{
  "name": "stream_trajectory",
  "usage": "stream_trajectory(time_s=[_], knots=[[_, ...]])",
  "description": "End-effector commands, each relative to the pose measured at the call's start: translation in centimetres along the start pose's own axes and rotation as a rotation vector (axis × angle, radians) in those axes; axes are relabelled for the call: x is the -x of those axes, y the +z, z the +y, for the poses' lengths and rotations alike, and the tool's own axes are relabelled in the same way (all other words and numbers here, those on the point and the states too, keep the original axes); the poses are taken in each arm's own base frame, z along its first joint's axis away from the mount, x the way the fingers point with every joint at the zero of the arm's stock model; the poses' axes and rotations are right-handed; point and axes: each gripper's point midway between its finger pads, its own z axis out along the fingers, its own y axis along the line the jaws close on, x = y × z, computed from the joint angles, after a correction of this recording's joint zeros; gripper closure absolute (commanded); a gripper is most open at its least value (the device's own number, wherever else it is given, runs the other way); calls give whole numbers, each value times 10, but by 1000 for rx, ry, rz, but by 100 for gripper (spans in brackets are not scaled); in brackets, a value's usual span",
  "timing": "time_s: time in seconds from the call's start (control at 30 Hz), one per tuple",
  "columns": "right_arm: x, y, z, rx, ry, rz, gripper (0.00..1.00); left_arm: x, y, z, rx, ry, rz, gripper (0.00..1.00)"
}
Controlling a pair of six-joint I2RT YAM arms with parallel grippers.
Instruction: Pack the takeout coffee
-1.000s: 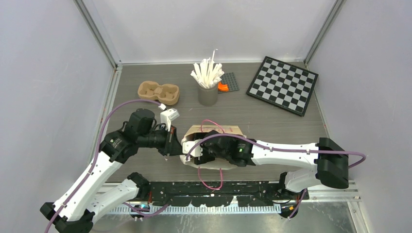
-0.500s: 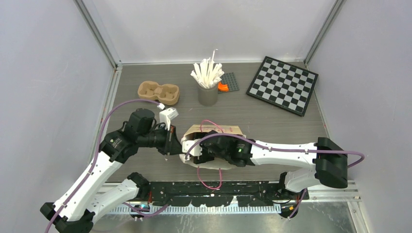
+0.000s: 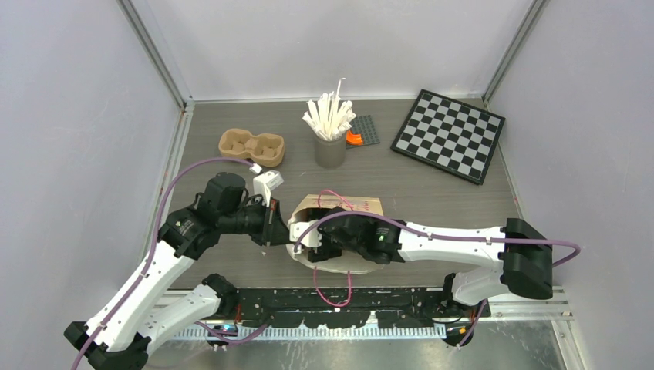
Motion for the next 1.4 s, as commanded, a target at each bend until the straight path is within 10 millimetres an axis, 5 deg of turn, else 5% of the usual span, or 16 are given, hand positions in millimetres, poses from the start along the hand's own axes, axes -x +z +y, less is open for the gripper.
stream_trajectory(time_s=[0.0, 0.8, 1.37], knots=[[3, -9, -15, -42, 35, 25, 9, 8, -4, -29, -141, 42, -23, 100], [16, -30, -22, -29, 117, -15, 7, 13, -3, -25, -103, 22, -36, 100], [29, -66, -27, -6, 226, -55, 8, 23, -2, -24, -85, -13, -71, 100]])
